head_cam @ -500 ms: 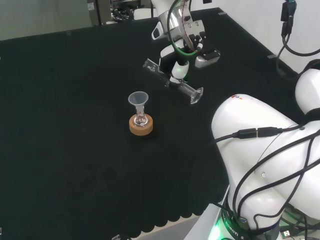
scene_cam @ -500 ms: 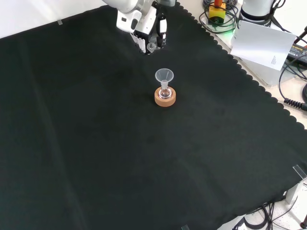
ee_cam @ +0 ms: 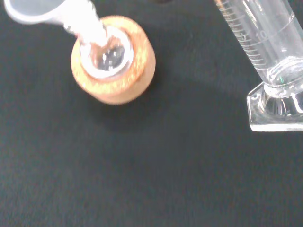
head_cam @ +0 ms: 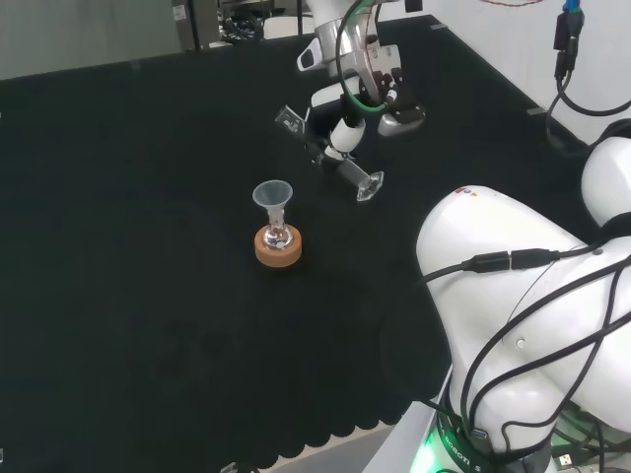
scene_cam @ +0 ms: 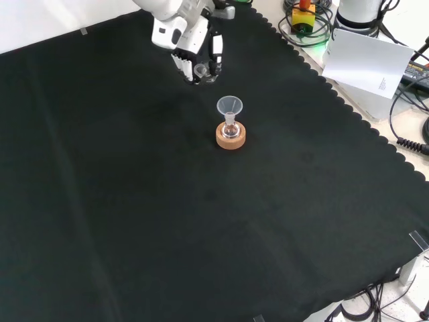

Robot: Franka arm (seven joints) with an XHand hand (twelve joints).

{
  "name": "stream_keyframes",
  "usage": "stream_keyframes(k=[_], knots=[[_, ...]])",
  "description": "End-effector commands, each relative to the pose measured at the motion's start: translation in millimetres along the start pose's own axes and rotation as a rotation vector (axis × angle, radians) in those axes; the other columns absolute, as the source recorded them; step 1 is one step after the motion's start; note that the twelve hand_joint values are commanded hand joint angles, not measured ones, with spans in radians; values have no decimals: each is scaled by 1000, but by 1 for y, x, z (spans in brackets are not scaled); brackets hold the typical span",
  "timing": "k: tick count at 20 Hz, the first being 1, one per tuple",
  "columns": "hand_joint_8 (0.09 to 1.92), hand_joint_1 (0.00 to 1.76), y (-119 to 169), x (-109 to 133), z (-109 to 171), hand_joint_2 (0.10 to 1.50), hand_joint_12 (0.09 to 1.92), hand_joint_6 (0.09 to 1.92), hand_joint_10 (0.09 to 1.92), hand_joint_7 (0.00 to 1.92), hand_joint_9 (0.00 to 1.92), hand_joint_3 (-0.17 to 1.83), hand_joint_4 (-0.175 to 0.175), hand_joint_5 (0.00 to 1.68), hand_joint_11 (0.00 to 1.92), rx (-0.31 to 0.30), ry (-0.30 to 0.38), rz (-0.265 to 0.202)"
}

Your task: Put the graduated cylinder back on the table.

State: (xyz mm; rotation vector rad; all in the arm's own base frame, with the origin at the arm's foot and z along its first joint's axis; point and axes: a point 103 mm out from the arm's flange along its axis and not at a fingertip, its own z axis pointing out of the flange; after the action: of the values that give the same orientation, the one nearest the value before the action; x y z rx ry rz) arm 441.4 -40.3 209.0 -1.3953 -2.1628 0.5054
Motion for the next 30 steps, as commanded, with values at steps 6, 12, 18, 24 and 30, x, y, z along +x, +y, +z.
stream_keyframes(k=[6, 12, 18, 24, 30], knots=[[1014, 1257, 29, -48, -5, 1118, 860, 1022, 87, 993, 1417, 0, -175, 958, 1108, -189, 114, -61], [1014, 1257, 50, -60, 1, 1118, 861, 1022, 87, 992, 1408, 0, -175, 958, 1108, -296, 187, -121], [1016, 1257, 72, -66, 3, 1119, 860, 1024, 87, 990, 1407, 0, -175, 956, 1105, -350, 244, -155], [1019, 1256, 90, -71, 6, 1120, 860, 1027, 87, 988, 1407, 0, -175, 954, 1105, -399, 274, -174], [1022, 1256, 101, -74, 7, 1121, 859, 1030, 87, 986, 1407, 1, -175, 952, 1103, -476, 287, -197]])
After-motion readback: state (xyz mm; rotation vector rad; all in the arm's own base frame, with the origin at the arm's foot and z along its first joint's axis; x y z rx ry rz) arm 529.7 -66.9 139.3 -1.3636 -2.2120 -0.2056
